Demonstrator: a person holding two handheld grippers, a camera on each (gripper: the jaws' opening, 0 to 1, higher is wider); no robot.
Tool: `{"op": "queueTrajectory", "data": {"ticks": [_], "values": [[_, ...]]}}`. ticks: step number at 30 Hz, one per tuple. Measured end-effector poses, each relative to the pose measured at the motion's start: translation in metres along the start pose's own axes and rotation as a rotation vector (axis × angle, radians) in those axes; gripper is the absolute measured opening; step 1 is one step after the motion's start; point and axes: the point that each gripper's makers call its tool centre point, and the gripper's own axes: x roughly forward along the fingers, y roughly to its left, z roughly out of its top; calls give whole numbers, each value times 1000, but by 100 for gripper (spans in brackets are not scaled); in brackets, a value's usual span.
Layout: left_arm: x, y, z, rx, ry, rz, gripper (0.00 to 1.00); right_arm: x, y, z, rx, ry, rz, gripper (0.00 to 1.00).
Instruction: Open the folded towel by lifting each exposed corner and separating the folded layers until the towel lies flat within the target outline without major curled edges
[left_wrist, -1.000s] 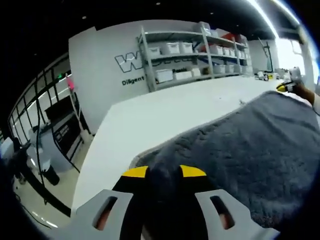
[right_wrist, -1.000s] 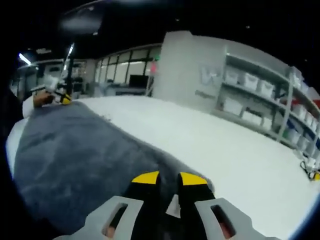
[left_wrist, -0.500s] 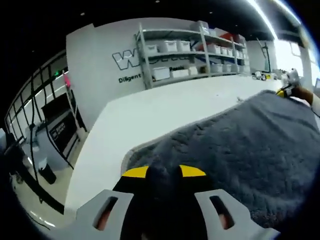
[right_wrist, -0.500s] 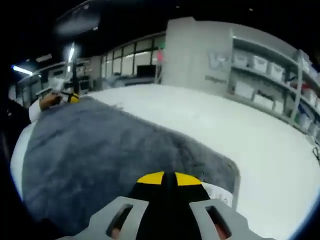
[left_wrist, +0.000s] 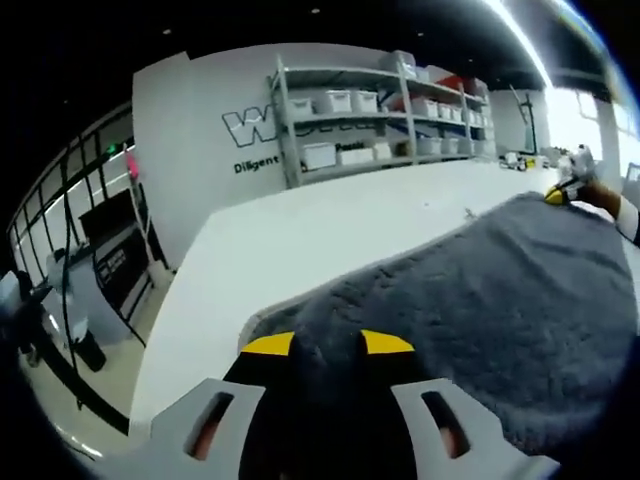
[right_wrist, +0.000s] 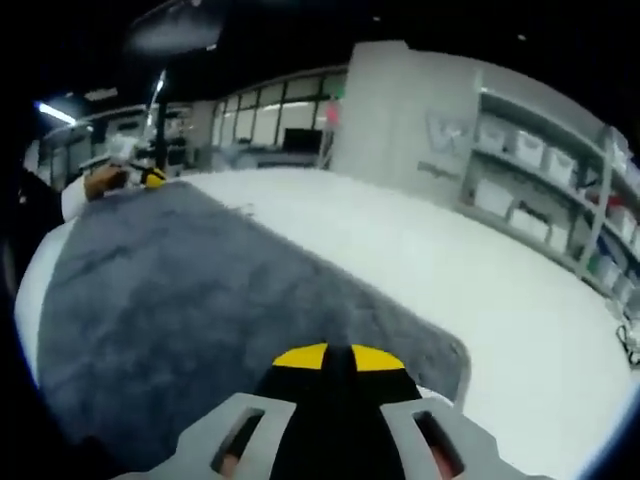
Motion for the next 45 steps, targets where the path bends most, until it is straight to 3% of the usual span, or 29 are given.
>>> {"op": "queueTrajectory", "data": {"ticks": [3,9,15,18,21,22,28,42,45], "values": [[-5,-13,8,-30,-21,-59,28,-2,18,13,28,-61,89,9],[-7,-29,17,-25,-55,-112,32,0,35,16,-31,-53,128,13],[-12,-53,7,11,-17,-170,31,6,53,5,-86,-1,164,13],[-11,-64,-6,68,48,-215,26,9,55,-3,-92,40,167,13],[-8,-71,-22,136,115,-223,20,9,58,-5,-43,41,183,10],[-9,-75,-17,115,85,-237,17,9,58,-5,-40,39,180,10],[-11,-85,-20,108,95,-250,10,8,67,-6,-34,41,197,2],[-20,-106,-23,80,84,-276,8,4,77,-8,-27,61,192,0],[-15,-100,-20,84,83,-282,8,3,79,-9,-36,72,181,0]]}}
